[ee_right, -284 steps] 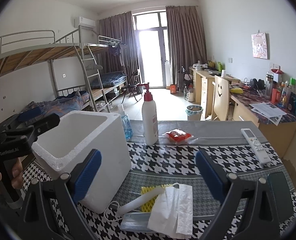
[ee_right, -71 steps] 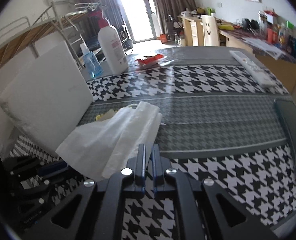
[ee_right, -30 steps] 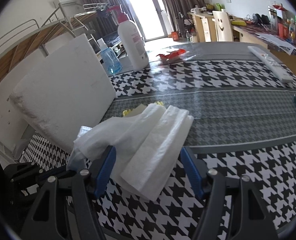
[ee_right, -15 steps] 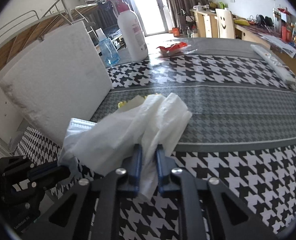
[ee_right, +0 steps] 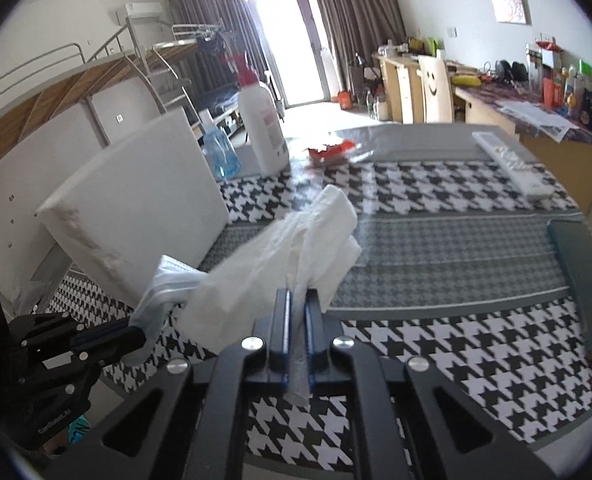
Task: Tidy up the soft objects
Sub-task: 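Lift the face mask with the left tool while the right tool lifts the tissue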
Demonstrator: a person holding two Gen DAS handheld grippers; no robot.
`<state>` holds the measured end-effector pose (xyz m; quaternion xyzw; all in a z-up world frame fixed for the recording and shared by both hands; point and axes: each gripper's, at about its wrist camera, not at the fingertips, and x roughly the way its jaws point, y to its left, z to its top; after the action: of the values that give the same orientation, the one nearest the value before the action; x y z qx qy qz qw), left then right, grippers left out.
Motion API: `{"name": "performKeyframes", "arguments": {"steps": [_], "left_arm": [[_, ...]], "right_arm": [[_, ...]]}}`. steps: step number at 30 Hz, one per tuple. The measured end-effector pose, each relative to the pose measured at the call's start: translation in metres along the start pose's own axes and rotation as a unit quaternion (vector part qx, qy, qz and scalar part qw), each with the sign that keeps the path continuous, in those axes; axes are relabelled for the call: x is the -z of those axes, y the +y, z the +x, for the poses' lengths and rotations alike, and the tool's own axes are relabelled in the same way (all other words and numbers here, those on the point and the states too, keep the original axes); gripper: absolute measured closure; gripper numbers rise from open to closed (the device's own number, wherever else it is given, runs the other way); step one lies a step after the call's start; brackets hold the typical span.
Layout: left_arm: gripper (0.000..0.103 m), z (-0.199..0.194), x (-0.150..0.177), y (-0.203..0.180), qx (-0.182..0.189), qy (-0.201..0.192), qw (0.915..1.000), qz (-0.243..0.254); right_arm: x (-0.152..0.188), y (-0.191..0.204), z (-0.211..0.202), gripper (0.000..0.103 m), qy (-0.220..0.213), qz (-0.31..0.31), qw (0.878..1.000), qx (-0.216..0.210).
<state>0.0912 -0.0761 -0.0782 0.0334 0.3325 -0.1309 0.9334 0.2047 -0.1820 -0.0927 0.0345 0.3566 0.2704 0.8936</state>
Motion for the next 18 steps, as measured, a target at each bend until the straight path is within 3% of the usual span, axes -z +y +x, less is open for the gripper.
{"name": "performKeyframes", "arguments": {"steps": [18], "left_arm": [[0.099,-0.033,-0.019,-0.011,0.011,-0.047,0.9988,0.012]], "right_arm": [[-0.011,0.006,-0.045,0.094,-0.059,-0.003,0.998,0.007]]}}
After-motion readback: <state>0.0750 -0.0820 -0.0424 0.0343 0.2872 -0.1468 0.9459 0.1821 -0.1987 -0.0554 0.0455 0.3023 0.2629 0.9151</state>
